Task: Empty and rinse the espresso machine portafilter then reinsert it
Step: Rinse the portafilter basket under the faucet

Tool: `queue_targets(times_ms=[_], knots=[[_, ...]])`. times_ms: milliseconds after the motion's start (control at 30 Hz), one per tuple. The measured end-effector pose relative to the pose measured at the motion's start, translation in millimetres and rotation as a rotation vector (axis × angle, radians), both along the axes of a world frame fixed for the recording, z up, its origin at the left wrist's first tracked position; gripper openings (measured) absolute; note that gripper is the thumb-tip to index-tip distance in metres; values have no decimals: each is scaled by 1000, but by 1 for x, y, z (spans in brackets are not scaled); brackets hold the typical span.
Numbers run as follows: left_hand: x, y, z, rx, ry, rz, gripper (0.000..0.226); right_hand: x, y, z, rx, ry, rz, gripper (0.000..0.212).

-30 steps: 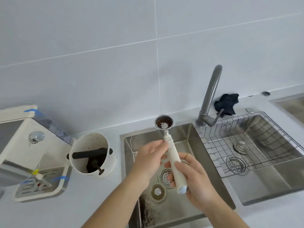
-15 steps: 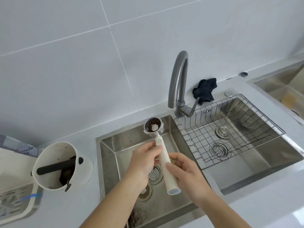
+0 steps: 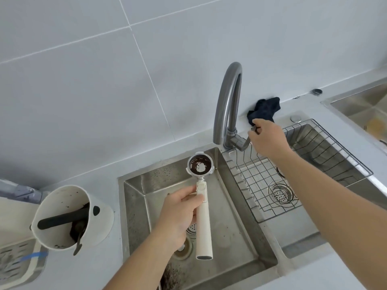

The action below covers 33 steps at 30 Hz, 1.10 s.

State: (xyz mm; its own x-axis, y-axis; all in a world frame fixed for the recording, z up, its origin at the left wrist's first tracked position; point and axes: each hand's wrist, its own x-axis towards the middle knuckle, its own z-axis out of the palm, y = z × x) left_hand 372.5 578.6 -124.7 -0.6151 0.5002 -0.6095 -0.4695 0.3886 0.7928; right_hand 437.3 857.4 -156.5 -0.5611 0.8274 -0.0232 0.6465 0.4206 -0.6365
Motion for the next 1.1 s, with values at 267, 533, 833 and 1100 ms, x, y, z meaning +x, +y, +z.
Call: queue_targets(times_ms=[267, 533, 833, 1100], knots=[[-2, 14, -1, 32, -22, -34, 27, -15, 22, -15, 133, -98, 26, 27], [-1, 20, 1, 49, -47, -47, 26, -7, 23, -16, 117, -67, 34, 28], [0, 23, 5, 86, -32, -48, 26, 7, 16, -15, 136, -55, 23, 26], [5, 22, 3, 86, -111, -31, 24, 13, 9, -13, 109, -51, 19, 25]])
